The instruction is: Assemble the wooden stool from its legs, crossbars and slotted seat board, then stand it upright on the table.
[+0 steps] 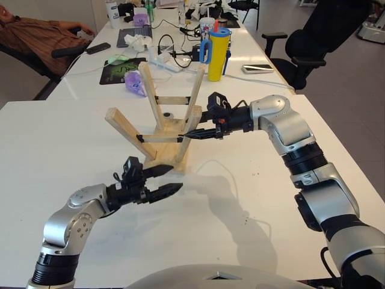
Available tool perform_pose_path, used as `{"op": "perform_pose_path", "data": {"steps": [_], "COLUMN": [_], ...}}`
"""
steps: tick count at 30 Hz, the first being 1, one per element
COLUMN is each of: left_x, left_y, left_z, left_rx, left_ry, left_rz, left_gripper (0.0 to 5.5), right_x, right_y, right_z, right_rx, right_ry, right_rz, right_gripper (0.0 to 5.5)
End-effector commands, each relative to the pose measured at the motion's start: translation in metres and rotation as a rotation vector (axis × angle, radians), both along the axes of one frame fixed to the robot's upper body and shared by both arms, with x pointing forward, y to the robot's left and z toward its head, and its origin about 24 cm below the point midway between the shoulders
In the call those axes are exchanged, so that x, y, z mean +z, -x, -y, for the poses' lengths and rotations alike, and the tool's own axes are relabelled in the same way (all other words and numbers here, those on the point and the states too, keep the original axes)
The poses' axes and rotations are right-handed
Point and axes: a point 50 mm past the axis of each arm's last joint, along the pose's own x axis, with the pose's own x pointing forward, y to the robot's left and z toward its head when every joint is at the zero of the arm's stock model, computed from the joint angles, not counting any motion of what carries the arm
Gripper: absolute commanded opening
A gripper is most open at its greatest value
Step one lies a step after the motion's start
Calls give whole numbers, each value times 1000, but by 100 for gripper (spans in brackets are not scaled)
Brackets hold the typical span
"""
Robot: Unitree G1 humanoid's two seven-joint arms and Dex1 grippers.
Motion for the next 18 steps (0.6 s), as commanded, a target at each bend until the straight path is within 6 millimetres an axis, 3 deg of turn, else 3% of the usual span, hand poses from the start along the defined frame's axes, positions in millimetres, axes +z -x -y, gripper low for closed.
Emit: {"op": "perform_pose_path", "data": {"steps": [1, 10, 13, 18], "left_x": [-18, -35, -52, -58], "left_y": [-6, -26, -31, -37], "left_z": [-4, -2, -8, -8], "left_rx": [85, 306, 351, 407], "left_ry": [-72, -139, -225, -257], "left_rz": [26, 120, 70, 92], "left_gripper": [393, 393, 393, 393], "right_x": [-28, 1, 6, 6], "right_y": [5, -4, -3, 2], "right_z": [2, 4, 11, 33], "right_rx": [-24, -80, -96, -164], "right_ry": [34, -64, -67, -121], "right_rz": [-90, -13, 11, -21], "right_gripper": [206, 346, 346, 268]}}
